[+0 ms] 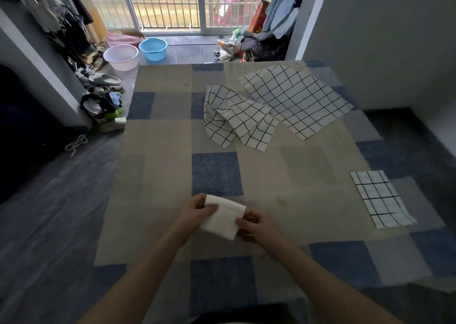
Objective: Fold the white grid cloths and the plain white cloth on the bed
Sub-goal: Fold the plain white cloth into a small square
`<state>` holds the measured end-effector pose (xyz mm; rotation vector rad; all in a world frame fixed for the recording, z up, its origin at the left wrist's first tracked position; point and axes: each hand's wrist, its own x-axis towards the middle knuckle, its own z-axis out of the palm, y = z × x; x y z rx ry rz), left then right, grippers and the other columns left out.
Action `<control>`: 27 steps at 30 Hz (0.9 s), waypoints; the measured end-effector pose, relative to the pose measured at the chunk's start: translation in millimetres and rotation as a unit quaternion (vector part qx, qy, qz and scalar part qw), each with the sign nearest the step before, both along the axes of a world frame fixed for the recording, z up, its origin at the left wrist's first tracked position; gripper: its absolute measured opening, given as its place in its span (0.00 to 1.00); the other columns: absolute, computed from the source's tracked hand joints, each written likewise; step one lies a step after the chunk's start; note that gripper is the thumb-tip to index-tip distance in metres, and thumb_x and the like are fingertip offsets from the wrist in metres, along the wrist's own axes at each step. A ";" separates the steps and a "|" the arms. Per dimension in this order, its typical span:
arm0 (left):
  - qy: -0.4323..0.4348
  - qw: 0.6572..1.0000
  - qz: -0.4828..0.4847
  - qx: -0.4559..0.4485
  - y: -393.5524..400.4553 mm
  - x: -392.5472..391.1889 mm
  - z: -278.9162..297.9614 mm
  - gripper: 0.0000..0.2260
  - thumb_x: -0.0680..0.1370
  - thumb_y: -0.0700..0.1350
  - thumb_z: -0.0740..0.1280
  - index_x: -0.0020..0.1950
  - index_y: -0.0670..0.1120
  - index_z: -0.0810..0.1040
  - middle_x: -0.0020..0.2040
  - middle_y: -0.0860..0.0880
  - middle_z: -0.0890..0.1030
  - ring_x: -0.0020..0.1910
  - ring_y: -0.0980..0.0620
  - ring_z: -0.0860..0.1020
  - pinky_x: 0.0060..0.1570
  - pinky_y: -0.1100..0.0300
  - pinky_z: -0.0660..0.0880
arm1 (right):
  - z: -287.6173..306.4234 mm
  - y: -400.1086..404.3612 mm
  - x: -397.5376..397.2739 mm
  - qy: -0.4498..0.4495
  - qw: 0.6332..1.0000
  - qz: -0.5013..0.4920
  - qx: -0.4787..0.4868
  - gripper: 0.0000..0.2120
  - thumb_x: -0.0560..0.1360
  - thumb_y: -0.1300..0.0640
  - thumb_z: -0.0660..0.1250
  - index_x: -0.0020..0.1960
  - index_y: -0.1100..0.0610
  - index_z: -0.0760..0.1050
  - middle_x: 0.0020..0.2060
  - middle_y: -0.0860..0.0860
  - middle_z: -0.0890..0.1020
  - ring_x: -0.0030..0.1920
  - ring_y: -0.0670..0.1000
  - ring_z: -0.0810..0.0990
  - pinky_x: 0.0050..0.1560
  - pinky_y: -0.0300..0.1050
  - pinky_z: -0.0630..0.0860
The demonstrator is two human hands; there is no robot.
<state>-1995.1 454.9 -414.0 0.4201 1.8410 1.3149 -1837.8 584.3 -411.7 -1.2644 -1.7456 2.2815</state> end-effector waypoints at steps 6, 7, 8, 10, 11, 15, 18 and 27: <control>-0.009 1.000 -0.003 -0.016 11.7 10.7 -3.0 0.03 0.76 0.40 0.70 0.49 0.44 0.78 0.45 0.46 0.82 0.43 0.49 0.81 0.36 0.61 0.76 | -3.6 7.5 5.0 0.002 0.998 -0.050 0.028 0.03 0.76 0.63 0.67 0.46 0.59 0.78 0.40 0.55 0.82 0.37 0.50 0.79 0.37 0.41 0.75; -0.012 1.000 -0.006 -0.022 14.8 12.4 -3.6 0.04 0.76 0.40 0.70 0.49 0.43 0.77 0.46 0.45 0.82 0.43 0.48 0.81 0.35 0.61 0.77 | -3.7 9.5 7.5 0.003 0.998 -0.062 0.025 0.03 0.77 0.63 0.66 0.44 0.58 0.78 0.40 0.55 0.82 0.38 0.51 0.79 0.37 0.42 0.75; -0.015 1.000 -0.009 -0.025 18.5 14.6 -3.4 0.04 0.76 0.39 0.70 0.49 0.42 0.77 0.46 0.44 0.82 0.43 0.48 0.82 0.34 0.61 0.77 | -3.9 12.0 10.1 0.002 0.997 -0.072 0.020 0.04 0.77 0.63 0.66 0.44 0.59 0.78 0.40 0.55 0.82 0.39 0.52 0.79 0.38 0.43 0.75; -0.014 0.999 -0.011 -0.029 26.7 19.8 -3.2 0.03 0.76 0.38 0.70 0.48 0.42 0.77 0.45 0.43 0.83 0.42 0.48 0.82 0.32 0.62 0.77 | -6.5 17.9 16.0 0.003 0.996 -0.088 0.015 0.03 0.76 0.62 0.67 0.44 0.60 0.78 0.40 0.57 0.82 0.41 0.54 0.79 0.41 0.46 0.76; -0.009 0.999 -0.012 -0.032 31.3 22.4 -3.3 0.03 0.76 0.38 0.71 0.47 0.43 0.77 0.45 0.43 0.83 0.41 0.49 0.82 0.32 0.61 0.78 | -7.8 21.4 18.9 0.004 0.995 -0.095 0.016 0.03 0.76 0.62 0.67 0.45 0.61 0.79 0.41 0.57 0.82 0.42 0.54 0.79 0.42 0.47 0.76; 0.008 0.999 -0.016 -0.045 48.9 31.6 -5.9 0.03 0.76 0.38 0.70 0.46 0.42 0.77 0.46 0.40 0.83 0.41 0.49 0.82 0.34 0.59 0.79 | -10.2 38.6 28.3 0.011 0.994 -0.110 0.020 0.04 0.76 0.63 0.67 0.47 0.62 0.80 0.39 0.55 0.83 0.40 0.52 0.81 0.38 0.43 0.77; 0.010 0.998 -0.025 -0.057 65.9 36.9 -5.2 0.05 0.77 0.39 0.70 0.48 0.39 0.77 0.46 0.39 0.82 0.41 0.47 0.83 0.33 0.58 0.79 | -11.5 57.4 35.0 0.009 0.994 -0.105 0.026 0.03 0.76 0.62 0.67 0.46 0.59 0.79 0.38 0.53 0.83 0.38 0.50 0.81 0.35 0.40 0.78; -0.034 0.997 -0.038 -0.054 184.1 82.5 -9.1 0.05 0.77 0.39 0.69 0.48 0.38 0.77 0.39 0.42 0.79 0.28 0.56 0.78 0.27 0.60 0.76 | -14.1 170.7 76.1 -0.041 0.987 -0.141 0.061 0.04 0.77 0.60 0.65 0.50 0.61 0.76 0.45 0.58 0.83 0.43 0.53 0.81 0.45 0.54 0.79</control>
